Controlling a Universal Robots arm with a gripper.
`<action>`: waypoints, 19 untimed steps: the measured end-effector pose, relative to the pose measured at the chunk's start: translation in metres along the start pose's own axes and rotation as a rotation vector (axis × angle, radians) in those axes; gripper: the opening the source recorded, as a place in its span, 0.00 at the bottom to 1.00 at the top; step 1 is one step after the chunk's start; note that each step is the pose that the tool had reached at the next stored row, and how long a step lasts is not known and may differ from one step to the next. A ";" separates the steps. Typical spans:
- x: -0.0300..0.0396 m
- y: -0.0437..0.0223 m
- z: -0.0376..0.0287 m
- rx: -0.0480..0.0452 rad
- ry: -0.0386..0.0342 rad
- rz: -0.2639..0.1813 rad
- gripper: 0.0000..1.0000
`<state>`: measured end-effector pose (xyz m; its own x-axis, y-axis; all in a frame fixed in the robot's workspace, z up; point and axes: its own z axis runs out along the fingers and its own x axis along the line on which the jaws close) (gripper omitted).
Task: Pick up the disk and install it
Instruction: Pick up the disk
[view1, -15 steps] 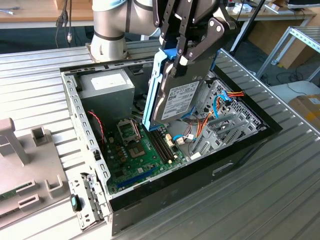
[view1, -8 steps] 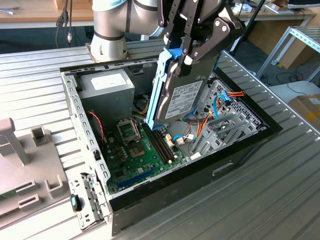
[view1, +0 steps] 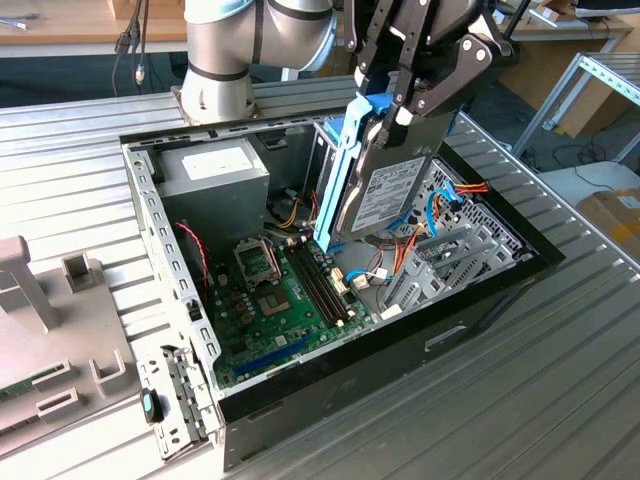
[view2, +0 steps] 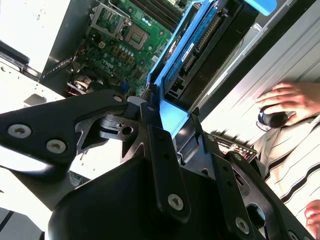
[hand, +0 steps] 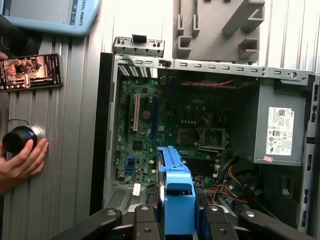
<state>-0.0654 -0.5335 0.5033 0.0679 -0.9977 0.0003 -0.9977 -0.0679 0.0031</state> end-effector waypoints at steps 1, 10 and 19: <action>0.0000 0.0000 0.0000 0.0000 0.0000 0.000 0.36; 0.0149 -0.0011 0.0001 0.0001 -0.0001 0.000 0.36; 0.0208 -0.0120 0.0001 0.0001 0.0000 0.000 0.36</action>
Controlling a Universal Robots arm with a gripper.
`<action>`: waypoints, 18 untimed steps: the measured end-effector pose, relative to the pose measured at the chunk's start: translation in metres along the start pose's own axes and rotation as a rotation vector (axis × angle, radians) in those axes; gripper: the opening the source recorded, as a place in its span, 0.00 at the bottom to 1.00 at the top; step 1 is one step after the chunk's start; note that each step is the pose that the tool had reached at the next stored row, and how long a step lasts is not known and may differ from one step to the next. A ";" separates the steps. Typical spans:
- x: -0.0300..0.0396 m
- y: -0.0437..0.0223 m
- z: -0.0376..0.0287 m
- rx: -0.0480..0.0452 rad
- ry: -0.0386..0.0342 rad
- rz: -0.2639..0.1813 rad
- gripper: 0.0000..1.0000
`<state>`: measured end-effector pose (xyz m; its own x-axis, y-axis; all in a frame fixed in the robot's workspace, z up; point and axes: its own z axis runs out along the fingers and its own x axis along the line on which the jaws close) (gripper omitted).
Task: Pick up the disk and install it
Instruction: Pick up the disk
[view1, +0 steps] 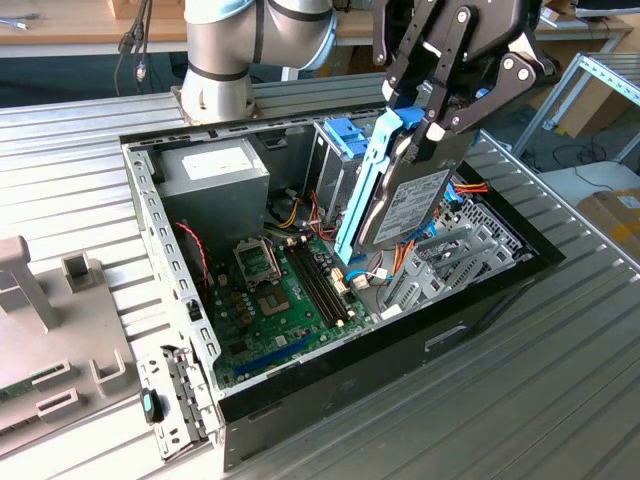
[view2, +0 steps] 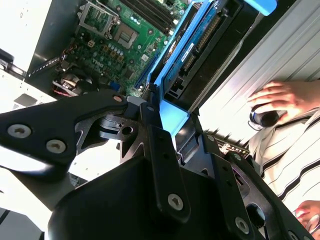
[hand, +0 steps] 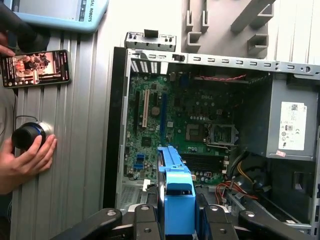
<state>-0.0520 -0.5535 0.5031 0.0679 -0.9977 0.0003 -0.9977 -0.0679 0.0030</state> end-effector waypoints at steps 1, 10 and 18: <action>0.0003 -0.0049 0.0000 0.0000 0.0000 0.000 0.36; 0.0021 -0.0309 -0.0001 -0.0001 0.0002 0.000 0.36; 0.0021 -0.0315 0.0000 0.0000 0.0001 0.000 0.36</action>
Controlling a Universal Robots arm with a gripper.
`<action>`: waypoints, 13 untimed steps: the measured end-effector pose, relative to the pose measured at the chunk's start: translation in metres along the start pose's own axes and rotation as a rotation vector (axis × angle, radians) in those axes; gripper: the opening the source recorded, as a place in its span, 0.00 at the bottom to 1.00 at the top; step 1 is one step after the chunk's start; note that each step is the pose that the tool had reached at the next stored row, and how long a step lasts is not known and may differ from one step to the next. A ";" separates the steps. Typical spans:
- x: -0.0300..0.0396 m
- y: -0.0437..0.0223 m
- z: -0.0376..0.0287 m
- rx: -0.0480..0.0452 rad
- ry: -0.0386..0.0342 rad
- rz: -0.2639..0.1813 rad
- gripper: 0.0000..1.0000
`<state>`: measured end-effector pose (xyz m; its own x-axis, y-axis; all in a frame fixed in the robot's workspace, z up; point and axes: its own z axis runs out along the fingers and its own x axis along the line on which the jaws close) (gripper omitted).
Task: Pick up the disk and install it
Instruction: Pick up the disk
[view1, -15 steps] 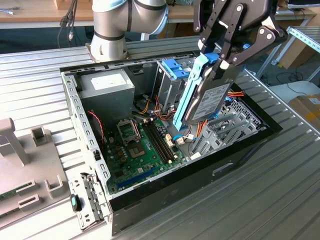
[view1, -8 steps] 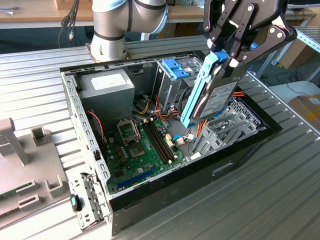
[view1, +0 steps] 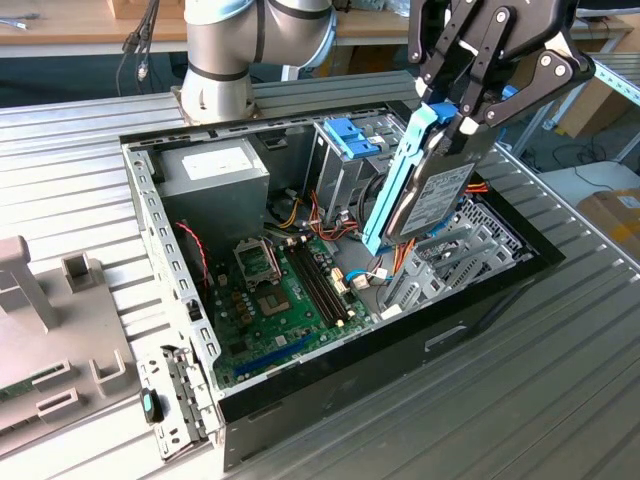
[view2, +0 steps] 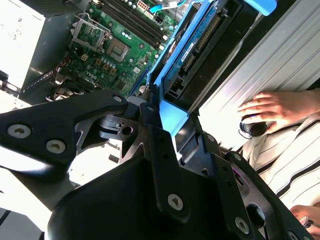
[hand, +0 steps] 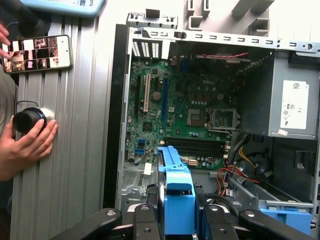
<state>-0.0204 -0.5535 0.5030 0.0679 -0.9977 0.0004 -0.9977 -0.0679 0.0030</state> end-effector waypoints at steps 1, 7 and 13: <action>0.0000 0.0000 0.0000 0.0000 0.0000 0.000 0.36; 0.0033 0.0002 -0.0001 0.0000 0.0001 0.000 0.36; 0.0068 -0.0033 0.0000 0.0000 0.0000 0.000 0.36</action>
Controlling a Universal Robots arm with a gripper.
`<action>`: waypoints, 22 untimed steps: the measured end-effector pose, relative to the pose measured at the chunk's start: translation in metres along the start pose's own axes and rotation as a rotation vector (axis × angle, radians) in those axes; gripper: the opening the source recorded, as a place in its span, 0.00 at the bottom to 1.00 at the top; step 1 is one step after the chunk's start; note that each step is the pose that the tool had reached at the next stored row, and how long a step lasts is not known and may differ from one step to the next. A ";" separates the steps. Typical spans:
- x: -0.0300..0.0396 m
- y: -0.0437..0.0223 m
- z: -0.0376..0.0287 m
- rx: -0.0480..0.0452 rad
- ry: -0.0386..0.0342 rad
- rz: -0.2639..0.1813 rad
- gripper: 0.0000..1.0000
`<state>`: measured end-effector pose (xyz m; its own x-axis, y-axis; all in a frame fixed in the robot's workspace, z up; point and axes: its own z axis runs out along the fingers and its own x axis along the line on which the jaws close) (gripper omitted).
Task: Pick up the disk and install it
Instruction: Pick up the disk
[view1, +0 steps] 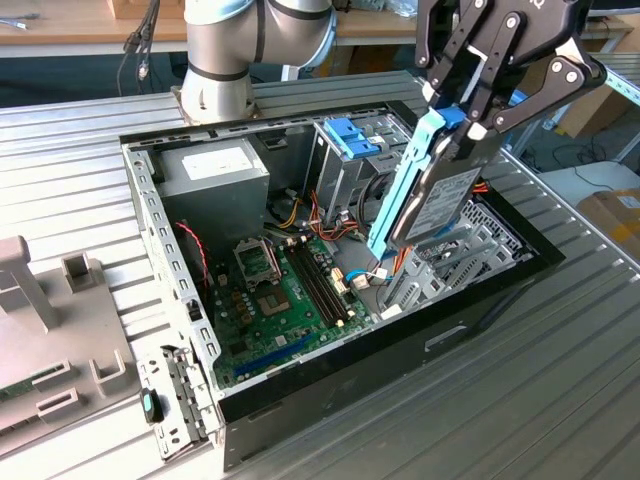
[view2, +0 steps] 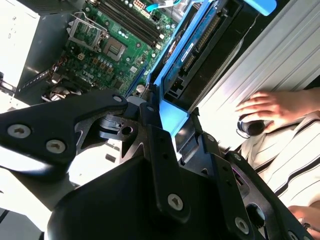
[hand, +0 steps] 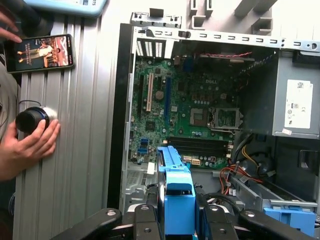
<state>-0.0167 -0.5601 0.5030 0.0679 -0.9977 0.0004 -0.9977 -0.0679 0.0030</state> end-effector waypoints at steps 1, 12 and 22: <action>0.0001 -0.0017 0.0000 0.0000 0.0001 0.000 0.36; 0.0007 -0.0113 0.0000 0.0000 0.0000 0.000 0.36; 0.0041 -0.0112 0.0000 0.0000 0.0000 0.000 0.36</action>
<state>-0.0053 -0.5634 0.5030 0.0679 -0.9977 0.0004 -0.9977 -0.0679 0.0030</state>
